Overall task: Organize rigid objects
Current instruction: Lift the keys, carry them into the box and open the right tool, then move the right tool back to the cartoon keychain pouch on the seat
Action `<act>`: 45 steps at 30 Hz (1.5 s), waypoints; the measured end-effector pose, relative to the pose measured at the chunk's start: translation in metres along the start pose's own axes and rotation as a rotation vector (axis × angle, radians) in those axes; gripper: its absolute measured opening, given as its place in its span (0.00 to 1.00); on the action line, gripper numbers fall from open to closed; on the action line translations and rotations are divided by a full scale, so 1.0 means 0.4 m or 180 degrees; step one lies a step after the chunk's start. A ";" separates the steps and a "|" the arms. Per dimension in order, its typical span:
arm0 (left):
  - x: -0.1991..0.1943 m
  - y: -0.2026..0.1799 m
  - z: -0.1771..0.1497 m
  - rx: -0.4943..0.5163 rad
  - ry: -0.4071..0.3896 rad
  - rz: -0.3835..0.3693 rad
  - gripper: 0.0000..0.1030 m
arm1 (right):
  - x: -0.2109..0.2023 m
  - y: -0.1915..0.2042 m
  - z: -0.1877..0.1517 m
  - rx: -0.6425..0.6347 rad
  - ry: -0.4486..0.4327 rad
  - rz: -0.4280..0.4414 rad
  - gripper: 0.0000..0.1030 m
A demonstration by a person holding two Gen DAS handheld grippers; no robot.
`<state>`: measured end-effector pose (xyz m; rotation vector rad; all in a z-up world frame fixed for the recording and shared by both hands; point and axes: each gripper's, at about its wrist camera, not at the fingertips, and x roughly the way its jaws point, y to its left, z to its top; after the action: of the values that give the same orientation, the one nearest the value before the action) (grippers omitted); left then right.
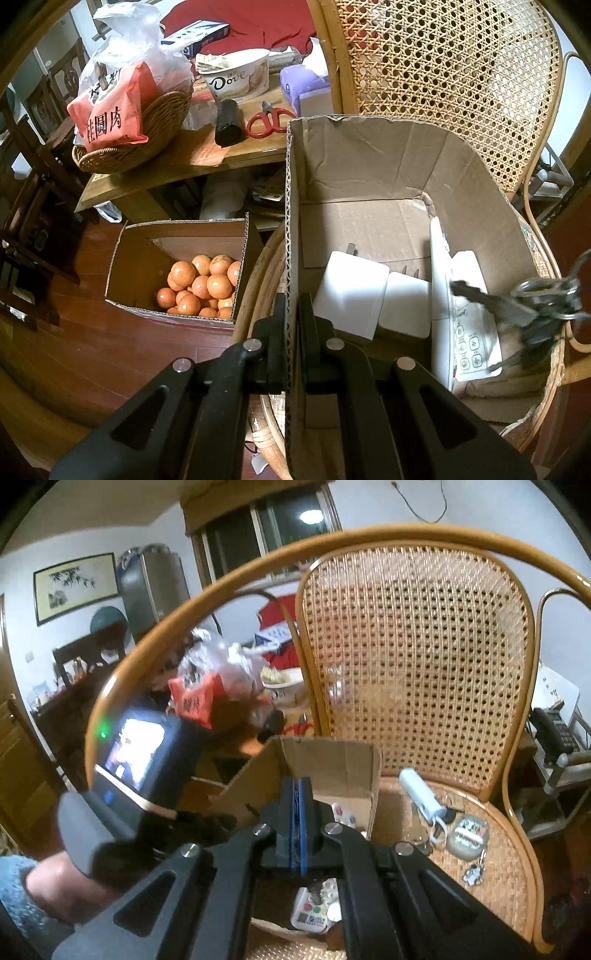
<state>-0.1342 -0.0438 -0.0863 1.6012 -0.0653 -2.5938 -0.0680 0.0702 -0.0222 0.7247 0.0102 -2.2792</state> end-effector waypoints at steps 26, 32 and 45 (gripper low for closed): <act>0.002 -0.005 -0.006 0.0006 0.0001 0.0000 0.04 | 0.075 -0.054 -0.024 0.0177 0.0533 -0.0132 0.08; 0.002 -0.006 -0.008 -0.0003 0.0020 -0.0019 0.04 | 0.058 -0.105 -0.010 0.0267 0.0476 -0.0315 0.73; 0.002 -0.001 -0.002 -0.0009 0.0029 -0.0019 0.04 | 0.044 -0.308 0.004 0.0798 0.0479 -0.0829 0.99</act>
<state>-0.1338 -0.0434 -0.0872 1.6149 -0.0563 -2.5896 -0.1593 0.1486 -0.0544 1.0790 -0.1189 -2.4942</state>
